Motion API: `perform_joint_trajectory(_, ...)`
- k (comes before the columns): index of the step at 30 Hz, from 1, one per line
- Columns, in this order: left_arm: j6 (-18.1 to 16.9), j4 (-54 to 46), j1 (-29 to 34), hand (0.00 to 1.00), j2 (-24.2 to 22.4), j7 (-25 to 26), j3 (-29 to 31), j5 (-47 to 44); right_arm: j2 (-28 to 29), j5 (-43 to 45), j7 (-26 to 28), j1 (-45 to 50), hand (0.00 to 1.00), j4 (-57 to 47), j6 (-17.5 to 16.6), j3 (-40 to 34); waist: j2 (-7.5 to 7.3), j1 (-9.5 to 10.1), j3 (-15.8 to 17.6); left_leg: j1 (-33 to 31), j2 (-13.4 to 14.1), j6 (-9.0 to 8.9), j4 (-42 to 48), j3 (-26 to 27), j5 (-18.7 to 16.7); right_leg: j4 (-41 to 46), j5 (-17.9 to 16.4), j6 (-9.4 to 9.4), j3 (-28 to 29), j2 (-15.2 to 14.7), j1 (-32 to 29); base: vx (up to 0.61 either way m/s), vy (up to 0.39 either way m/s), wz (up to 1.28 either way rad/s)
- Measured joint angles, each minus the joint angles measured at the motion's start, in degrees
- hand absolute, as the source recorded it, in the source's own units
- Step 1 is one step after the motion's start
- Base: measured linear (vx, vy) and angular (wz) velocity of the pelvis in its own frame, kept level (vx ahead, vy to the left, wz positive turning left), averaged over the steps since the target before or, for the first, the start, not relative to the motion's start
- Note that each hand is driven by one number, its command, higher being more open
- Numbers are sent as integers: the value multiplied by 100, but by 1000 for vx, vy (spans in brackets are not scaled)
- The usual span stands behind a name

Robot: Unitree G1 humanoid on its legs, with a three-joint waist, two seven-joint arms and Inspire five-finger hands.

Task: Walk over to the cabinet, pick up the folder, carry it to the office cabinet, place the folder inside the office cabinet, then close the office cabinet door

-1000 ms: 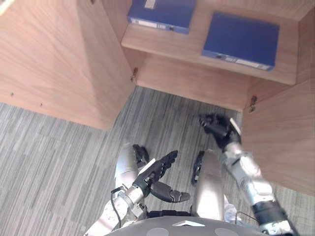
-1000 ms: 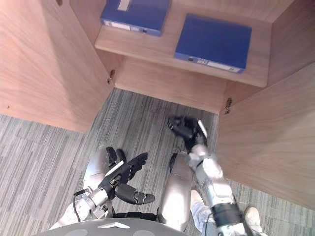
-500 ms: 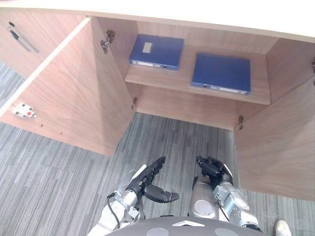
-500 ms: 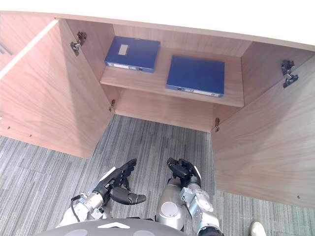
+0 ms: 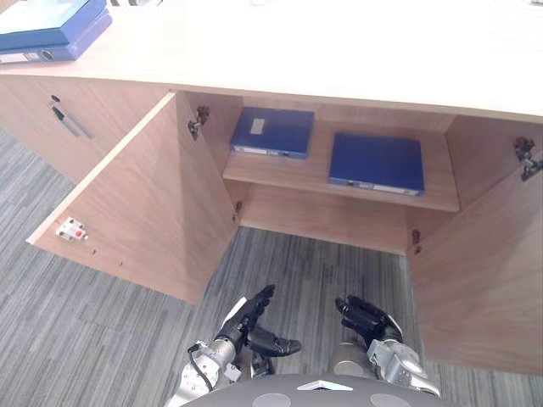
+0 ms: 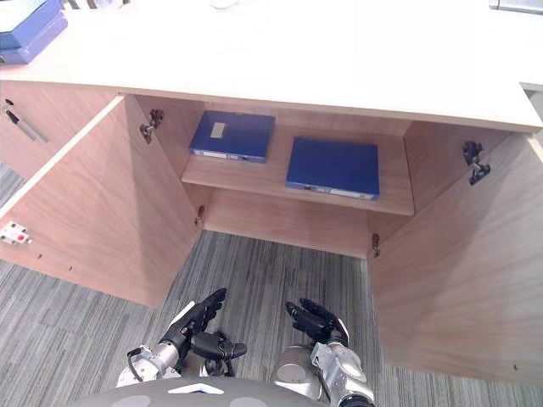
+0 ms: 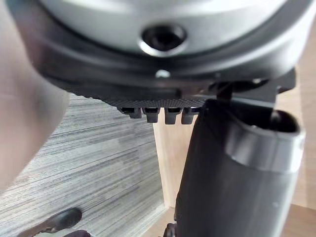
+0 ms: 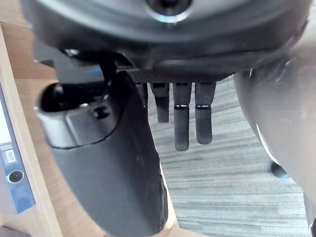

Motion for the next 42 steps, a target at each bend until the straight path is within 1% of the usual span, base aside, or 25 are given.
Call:
perform_joint_trajectory(1,0,11,-12,100,0,0,1,47,6,-23,1,1,100,45,20,-50,7,-1,-12,56,-10,3,-32,-15,11,-21,0,-2,-21,1,58,157,-28,11)
perform_joint_trajectory(2,4,40,-15,100,0,1,3,79,4,-140,-2,17,100,154,47,-80,-46,-1,-59,131,-25,10,-91,-63,17,-64,-1,-3,-36,16,144,148,-28,5)
perform_joint_trajectory(3,5,73,-22,100,9,11,17,80,5,-200,-2,34,100,244,92,-110,-32,-2,-105,256,-39,14,-173,-88,27,-75,-6,-16,-35,29,250,136,-29,3)
perform_joint_trajectory(5,7,134,-22,100,13,13,25,143,49,-198,-1,129,100,343,123,-173,-111,3,-198,360,-46,6,-276,-106,34,-160,-6,-22,-35,51,355,120,-23,0)
perform_joint_trajectory(6,7,161,-22,100,11,15,54,219,99,-197,-1,153,100,359,136,-249,-100,2,-218,447,-52,-1,-342,-105,50,-171,-3,-52,-34,56,414,87,-21,-1)
perform_joint_trajectory(7,7,218,-22,100,11,8,76,292,121,-195,2,235,100,368,136,-285,-179,-1,-252,519,-64,-12,-447,-106,80,-178,10,-89,-32,62,432,42,-15,-4)
perform_joint_trajectory(9,8,295,-25,100,8,14,141,318,154,-197,5,273,100,432,140,-380,-184,-7,-318,675,-81,-30,-638,-102,157,-268,60,-167,-32,84,535,24,-12,-3)
perform_joint_trajectory(10,10,364,-27,100,5,27,188,343,163,-197,5,307,100,485,145,-407,-231,-6,-370,748,-103,-39,-792,-94,231,-341,89,-211,-32,90,572,0,0,0)
perform_joint_trajectory(12,8,448,-36,100,5,62,300,488,209,-199,-3,328,100,605,151,-503,-294,1,-432,870,-125,-52,-1028,-84,350,-434,101,-226,-32,78,613,-19,0,-2)
perform_joint_trajectory(14,8,644,-108,100,-7,105,498,569,234,-204,-2,383,100,643,152,-539,-340,1,-474,975,-205,-73,-1282,-67,486,-505,99,-224,-33,59,619,-52,9,-7)
perform_joint_trajectory(16,54,1097,-311,100,-193,311,905,592,290,-205,1,461,100,645,146,-618,-370,-2,-498,1144,-286,-93,-1671,-52,700,-652,98,-217,-33,44,653,-52,17,-7)
perform_joint_trajectory(17,77,1227,-381,100,-216,373,976,623,310,-205,0,476,100,645,142,-670,-373,-3,-500,1189,-298,-87,-1757,-53,755,-663,101,-212,-33,43,661,-54,21,-3)
perform_joint_trajectory(19,121,1757,-626,100,-226,626,1243,774,345,-206,-3,517,100,651,159,-721,-428,-13,-516,1374,-327,-126,-2020,-60,881,-690,108,-197,-44,44,729,-48,11,-3)
perform_joint_trajectory(22,176,1951,-680,100,-227,909,1506,876,392,-204,-5,645,100,654,181,-722,-504,-14,-559,1505,-386,-121,-2268,-89,1004,-761,138,-146,-49,33,782,-14,18,-1)
perform_joint_trajectory(23,196,1958,-681,100,-231,945,1543,902,399,-201,-6,672,100,656,183,-722,-516,-14,-564,1536,-400,-116,-2324,-89,1029,-767,143,-139,-48,21,789,7,44,0)
perform_joint_trajectory(24,210,1997,-689,100,-229,994,1603,944,452,-195,-7,688,100,663,185,-721,-538,-17,-580,1570,-408,-65,-2373,-89,1074,-797,165,-109,-41,3,811,24,50,-3)
perform_joint_trajectory(28,214,2107,-701,100,-220,1134,1792,942,539,-187,-31,709,100,749,188,-658,-576,-38,-595,1782,-497,-48,-2528,-84,1112,-1016,277,-66,-33,-5,1044,28,77,-3)
perform_joint_trajectory(31,216,2223,-770,100,-170,1160,1805,940,488,-219,-9,696,100,747,211,-237,-667,-22,-567,1955,-541,-46,-2778,-94,1247,-1060,282,-69,-52,-9,1117,13,54,1)
perform_joint_trajectory(33,227,2293,-818,100,-164,1159,1803,940,436,-430,27,674,100,742,223,56,-748,-22,-557,2015,-565,-31,-2962,-137,1361,-1060,281,-66,-102,-9,1119,5,33,7)
perform_joint_trajectory(34,228,2295,-823,100,-165,1159,1802,937,417,-437,27,650,100,744,233,172,-763,-16,-556,2017,-572,-28,-2962,-143,1363,-1060,281,-66,-105,-14,1128,2,20,5)
perform_joint_trajectory(38,227,2316,-823,100,-170,1215,1811,902,378,-428,14,639,100,790,264,234,-766,-15,-558,2043,-609,-19,-2962,-187,1370,-1059,276,-59,-155,-53,1185,10,33,6)
perform_joint_trajectory(42,235,2457,-827,100,-218,1317,2050,587,392,-419,4,596,100,891,255,-20,-767,-16,-555,2055,-636,-19,-2966,-219,1371,-1020,261,-54,-182,-91,1202,-2,18,3)
